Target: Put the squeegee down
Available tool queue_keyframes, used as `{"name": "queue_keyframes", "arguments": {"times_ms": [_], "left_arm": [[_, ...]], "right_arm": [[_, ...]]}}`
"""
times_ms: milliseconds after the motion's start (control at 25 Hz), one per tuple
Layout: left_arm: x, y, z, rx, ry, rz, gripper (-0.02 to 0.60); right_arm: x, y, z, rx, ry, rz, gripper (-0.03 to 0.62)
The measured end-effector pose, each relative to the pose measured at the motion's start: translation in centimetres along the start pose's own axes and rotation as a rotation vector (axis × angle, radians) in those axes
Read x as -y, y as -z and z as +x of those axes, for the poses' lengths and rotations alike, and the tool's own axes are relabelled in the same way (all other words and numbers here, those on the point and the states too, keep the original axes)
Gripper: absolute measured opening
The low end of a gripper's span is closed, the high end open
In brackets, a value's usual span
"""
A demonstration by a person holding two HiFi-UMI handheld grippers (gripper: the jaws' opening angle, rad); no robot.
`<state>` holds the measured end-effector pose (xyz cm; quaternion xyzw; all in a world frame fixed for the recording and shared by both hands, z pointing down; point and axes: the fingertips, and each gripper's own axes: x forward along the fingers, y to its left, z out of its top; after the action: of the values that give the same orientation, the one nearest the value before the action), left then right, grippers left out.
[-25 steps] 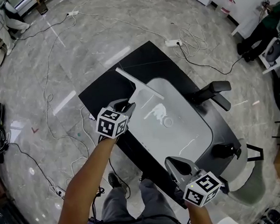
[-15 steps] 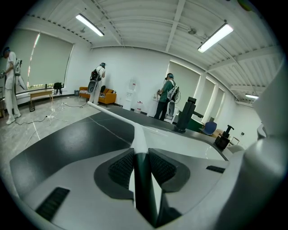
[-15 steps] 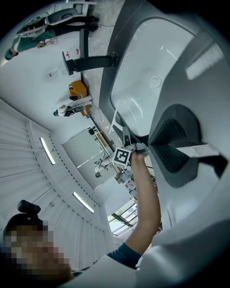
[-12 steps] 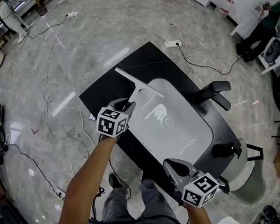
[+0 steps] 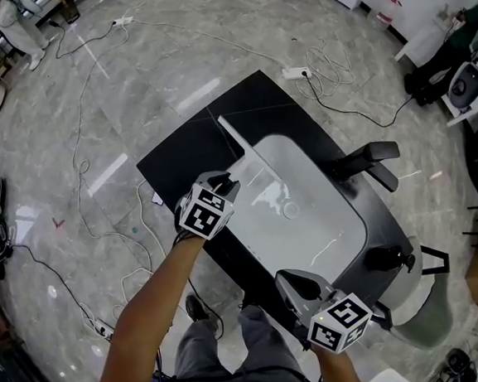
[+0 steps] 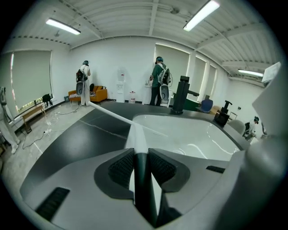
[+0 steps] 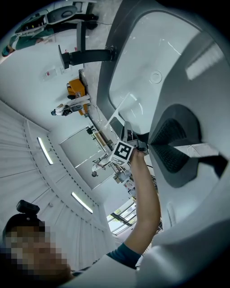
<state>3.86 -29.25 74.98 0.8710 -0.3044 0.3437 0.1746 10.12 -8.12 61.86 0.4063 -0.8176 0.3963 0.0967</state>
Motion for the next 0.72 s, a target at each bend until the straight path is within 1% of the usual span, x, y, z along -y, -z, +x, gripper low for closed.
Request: {"name": "queue_keyframes", "arguments": {"times_ms": [120, 480, 640, 720], "left_arm": [[0.1, 0.0, 0.3, -0.02, 0.007, 0.011, 0.098], [-0.2, 0.2, 0.6, -0.081, 0.038, -0.013, 0.098], [-0.7, 0.1, 0.4, -0.107, 0.035, 0.018, 0.098], [-1.0, -0.1, 0.1, -0.107, 0.024, 0.021, 0.098]], "right_arm": [[0.0, -0.2, 0.3, -0.004, 0.001, -0.004, 0.008], [-0.4, -1.1, 0.5, -0.005, -0.004, -0.01, 0.008], [-0.3, -1.5, 0.1, -0.004, 0.003, -0.012, 0.008], [-0.3, -1.5, -0.2, -0.004, 0.004, -0.012, 0.008]]}}
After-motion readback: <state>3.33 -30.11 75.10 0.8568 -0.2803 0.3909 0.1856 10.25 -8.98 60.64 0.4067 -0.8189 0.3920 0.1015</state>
